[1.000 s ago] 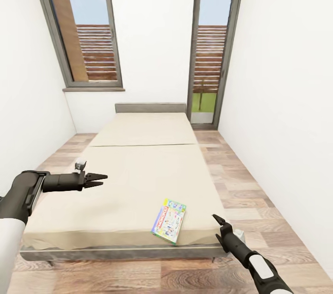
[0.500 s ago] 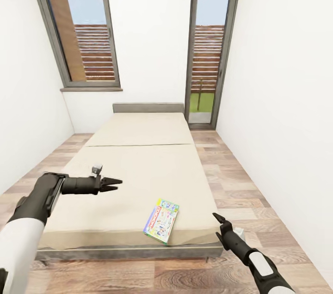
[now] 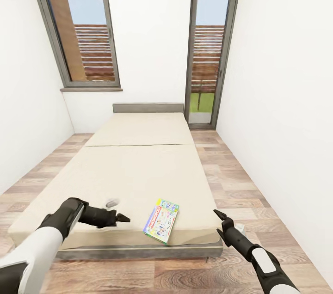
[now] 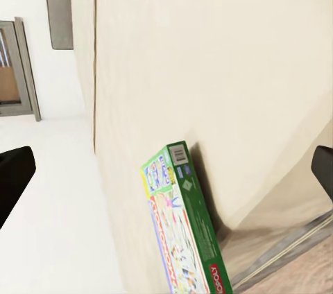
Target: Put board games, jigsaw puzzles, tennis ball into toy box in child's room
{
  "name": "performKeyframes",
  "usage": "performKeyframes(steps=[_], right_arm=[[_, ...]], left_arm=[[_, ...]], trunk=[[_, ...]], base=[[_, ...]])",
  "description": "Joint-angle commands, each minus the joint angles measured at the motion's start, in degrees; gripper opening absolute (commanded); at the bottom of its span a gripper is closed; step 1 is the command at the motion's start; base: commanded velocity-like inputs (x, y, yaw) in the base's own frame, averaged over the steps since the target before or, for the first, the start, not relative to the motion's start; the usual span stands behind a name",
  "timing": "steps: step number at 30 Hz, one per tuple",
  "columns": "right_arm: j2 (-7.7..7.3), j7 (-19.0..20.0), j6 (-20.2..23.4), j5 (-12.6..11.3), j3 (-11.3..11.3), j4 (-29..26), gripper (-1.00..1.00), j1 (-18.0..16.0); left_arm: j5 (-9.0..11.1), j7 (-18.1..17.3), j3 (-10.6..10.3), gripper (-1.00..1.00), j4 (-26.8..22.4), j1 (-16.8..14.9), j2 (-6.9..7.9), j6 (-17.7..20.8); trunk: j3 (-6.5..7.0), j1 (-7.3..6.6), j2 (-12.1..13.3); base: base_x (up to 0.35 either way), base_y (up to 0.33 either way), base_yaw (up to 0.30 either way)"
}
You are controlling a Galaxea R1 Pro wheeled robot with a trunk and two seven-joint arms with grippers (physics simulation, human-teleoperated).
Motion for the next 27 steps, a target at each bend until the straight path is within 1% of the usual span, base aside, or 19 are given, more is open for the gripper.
performKeyframes(steps=[1, 2, 3, 4, 5, 8, 9, 10, 12, 13, 15, 18, 21, 24, 26, 27], right_arm=[[0.03, 0.1, 0.5, -0.2, -0.3, 0.0, 1.00, -0.1], [0.03, 0.1, 0.6, -0.2, -0.3, -0.1, 1.00, -0.1], [0.03, 0.1, 0.6, -0.2, -0.3, -0.1, 1.00, -0.1], [0.03, 0.1, 0.6, -0.2, -0.3, -0.1, 1.00, 0.0], [0.04, 0.1, 0.6, -0.2, -0.3, -0.2, 1.00, 0.0], [-0.05, 0.1, 0.7, -0.2, -0.3, -0.2, 1.00, -0.1], [-0.07, 0.1, 0.7, -0.2, -0.3, -0.2, 1.00, 0.0], [-0.09, 0.1, 0.7, -0.2, -0.3, -0.3, 1.00, -0.1], [-0.11, 0.1, 0.7, -0.2, -0.3, -0.3, 1.00, 0.0], [-0.12, 0.1, 0.7, -0.2, -0.3, -0.3, 1.00, 0.0], [-0.17, 0.1, 0.8, -0.2, -0.3, -0.3, 1.00, -0.1], [-0.20, 0.1, 1.0, -0.2, -0.3, -0.3, 1.00, -0.1], [-0.22, 0.1, 1.7, -0.1, -0.3, -0.3, 1.00, -0.1], [-0.19, 0.2, 2.2, 0.4, -0.2, -0.7, 1.00, -0.1], [-0.17, 0.2, 2.4, 0.7, 0.2, -1.4, 1.00, -0.1], [-0.16, 0.2, 2.5, 1.0, 1.0, -2.2, 1.00, -0.1]], left_arm=[[-0.5, 0.7, 0.6, 1.00, 1.5, -0.1, -0.17, -0.7], [-0.4, 2.9, 0.8, 1.00, 4.1, -0.1, -0.49, -2.8], [-0.4, 3.9, 1.0, 1.00, 5.1, -0.1, -0.69, -3.8], [-0.3, 6.2, 1.5, 1.00, 6.9, -0.1, -1.19, -5.5], [-0.2, 7.4, 1.8, 1.00, 7.5, -0.1, -1.51, -6.1], [0.0, 15.8, 4.4, 1.00, 9.6, -0.1, -3.83, -9.5], [0.0, 17.2, 5.0, 1.00, 9.7, -0.1, -4.08, -10.1], [0.0, 19.5, 6.2, 1.00, 9.9, -0.1, -4.44, -11.3], [0.0, 21.2, 7.4, 1.00, 10.1, -0.1, -4.69, -12.0], [0.0, 22.5, 8.4, 1.00, 10.2, -0.1, -4.90, -12.5], [0.0, 23.7, 9.4, 1.00, 10.4, -0.1, -5.27, -13.1], [0.1, 24.4, 10.0, 1.00, 11.5, -0.1, -6.12, -13.8], [0.2, 24.5, 10.3, 1.00, 12.3, -0.1, -6.61, -14.6], [0.2, 24.3, 10.9, 1.00, 13.1, -0.1, -6.88, -15.4], [0.6, 24.2, 11.4, 1.00, 13.7, -0.1, -6.93, -15.5], [1.2, 24.2, 12.1, 1.00, 14.5, -0.1, -6.98, -15.6]], trunk=[[-0.05, -0.01, 0.0], [-0.05, -0.01, 0.0], [-0.05, -0.01, 0.0], [-0.05, -0.01, 0.0], [-0.05, -0.01, 0.0], [-0.05, -0.01, 0.0], [-0.05, -0.01, 0.0], [-0.05, -0.01, 0.0], [-0.05, -0.01, 0.0], [-0.05, -0.01, 0.0], [-0.05, -0.01, 0.0], [-0.05, -0.01, 0.0], [-0.05, -0.01, 0.0], [-0.05, -0.01, 0.0], [-0.05, -0.01, 0.0], [-0.05, -0.01, 0.0]], base=[[0.000, 0.000, 0.000], [0.000, 0.000, 0.000], [0.000, 0.000, 0.000], [0.000, 0.000, 0.000], [0.000, 0.000, 0.000], [0.000, 0.000, 0.000], [0.000, 0.000, 0.000], [0.000, 0.000, 0.000], [0.000, 0.000, 0.000], [0.000, 0.000, 0.000], [0.000, 0.000, 0.000], [0.000, 0.000, 0.000], [0.000, 0.000, 0.000], [0.000, 0.000, 0.000], [0.000, 0.000, 0.000], [0.000, 0.000, 0.000]])
